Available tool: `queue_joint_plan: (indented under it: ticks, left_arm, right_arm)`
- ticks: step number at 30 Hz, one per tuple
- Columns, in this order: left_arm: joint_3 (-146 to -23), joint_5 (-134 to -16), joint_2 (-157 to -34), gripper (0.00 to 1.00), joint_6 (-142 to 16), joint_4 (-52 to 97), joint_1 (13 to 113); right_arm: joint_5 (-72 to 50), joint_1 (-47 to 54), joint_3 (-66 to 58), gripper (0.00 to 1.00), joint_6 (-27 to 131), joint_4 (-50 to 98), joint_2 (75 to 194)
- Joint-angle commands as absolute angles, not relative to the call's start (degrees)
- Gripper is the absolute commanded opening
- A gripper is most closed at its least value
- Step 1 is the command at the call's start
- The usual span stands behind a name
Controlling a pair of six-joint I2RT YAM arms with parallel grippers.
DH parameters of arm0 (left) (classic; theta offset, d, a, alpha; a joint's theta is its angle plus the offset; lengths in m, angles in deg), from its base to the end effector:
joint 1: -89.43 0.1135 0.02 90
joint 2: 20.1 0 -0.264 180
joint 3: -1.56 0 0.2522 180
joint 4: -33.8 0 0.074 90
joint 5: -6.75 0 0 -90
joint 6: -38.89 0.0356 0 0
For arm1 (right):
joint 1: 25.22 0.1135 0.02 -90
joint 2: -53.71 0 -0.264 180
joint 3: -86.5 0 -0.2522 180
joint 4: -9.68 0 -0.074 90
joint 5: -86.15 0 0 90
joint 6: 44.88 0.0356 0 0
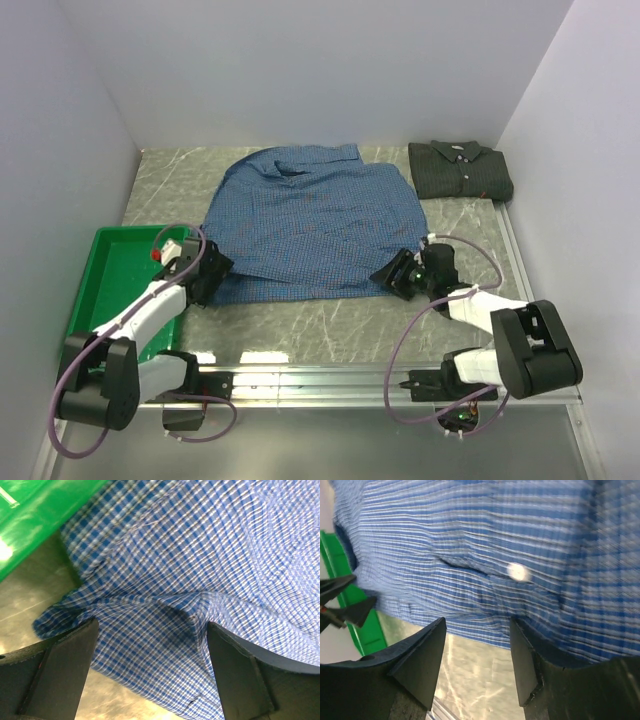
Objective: Fold and stack the long sleeve shirts
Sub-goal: Fold the shirt
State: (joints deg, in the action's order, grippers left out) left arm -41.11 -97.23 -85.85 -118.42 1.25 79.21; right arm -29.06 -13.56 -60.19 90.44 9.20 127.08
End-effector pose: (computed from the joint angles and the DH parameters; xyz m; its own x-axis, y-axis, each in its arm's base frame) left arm 0.2031 -0.0279 0.1657 -0.3484 -0.8469 -0.4017 -0.7348 0.5128 -0.4439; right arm 0.2117 0.0592 0.1365 -0.7974 0.4923 -0.3490 0.0891 0.6680 0.7389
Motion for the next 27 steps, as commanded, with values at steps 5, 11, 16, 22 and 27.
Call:
queue_joint_plan:
  ticks: [5,11,16,22,27]
  left_arm:
    - [-45.76,-97.06,-78.83,0.98,-114.67,-6.5,79.32]
    - [-55.61,-90.99,-77.84,0.98,-108.24,-5.55,75.82]
    - [-56.07,-84.66,-82.4,0.9,-108.85,5.87,70.63]
    - [-51.24,-86.12,-89.96,0.79,-111.75,21.43,70.1]
    - [-47.89,-89.93,-94.62,0.74,-112.37,26.45,70.62]
  right_arm:
    - [-21.34,-15.29,-60.67,0.61,89.43,10.51,121.4]
    - [-24.15,-10.21,-55.84,0.61,90.99,11.05,112.34]
    - [-23.19,-0.18,-49.78,0.61,96.96,-0.96,119.96]
    - [-22.66,10.02,-41.95,0.61,101.79,-16.34,138.5]
    - [-23.63,13.54,-40.71,0.61,106.73,-28.14,152.75]
